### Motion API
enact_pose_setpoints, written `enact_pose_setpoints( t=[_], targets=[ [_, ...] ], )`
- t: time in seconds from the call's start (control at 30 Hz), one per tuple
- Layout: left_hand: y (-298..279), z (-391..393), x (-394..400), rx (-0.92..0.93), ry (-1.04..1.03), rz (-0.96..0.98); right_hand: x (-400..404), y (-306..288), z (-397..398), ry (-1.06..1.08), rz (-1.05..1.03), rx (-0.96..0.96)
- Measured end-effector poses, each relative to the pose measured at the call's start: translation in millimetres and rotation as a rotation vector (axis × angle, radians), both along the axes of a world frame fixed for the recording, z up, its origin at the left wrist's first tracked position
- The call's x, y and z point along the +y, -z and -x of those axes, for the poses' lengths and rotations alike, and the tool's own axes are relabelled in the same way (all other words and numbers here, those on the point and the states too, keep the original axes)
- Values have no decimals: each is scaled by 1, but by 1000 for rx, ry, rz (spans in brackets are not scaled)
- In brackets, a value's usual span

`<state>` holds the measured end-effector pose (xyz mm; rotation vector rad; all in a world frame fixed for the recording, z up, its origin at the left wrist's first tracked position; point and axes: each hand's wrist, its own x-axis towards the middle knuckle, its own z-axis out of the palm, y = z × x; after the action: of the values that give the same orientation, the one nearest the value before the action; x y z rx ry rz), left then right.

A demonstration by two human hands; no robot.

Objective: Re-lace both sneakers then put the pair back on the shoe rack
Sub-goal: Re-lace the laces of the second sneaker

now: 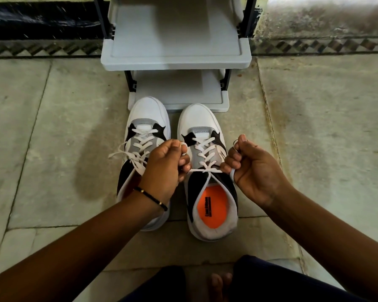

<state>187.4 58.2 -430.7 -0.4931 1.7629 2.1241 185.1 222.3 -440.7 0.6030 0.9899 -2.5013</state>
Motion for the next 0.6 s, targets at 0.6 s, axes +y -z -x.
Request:
enact_pose_setpoints(
  t=[0.6],
  targets=[
    [-17,4,-15,184,104,206,13,-12,4,-141,-286,161]
  ],
)
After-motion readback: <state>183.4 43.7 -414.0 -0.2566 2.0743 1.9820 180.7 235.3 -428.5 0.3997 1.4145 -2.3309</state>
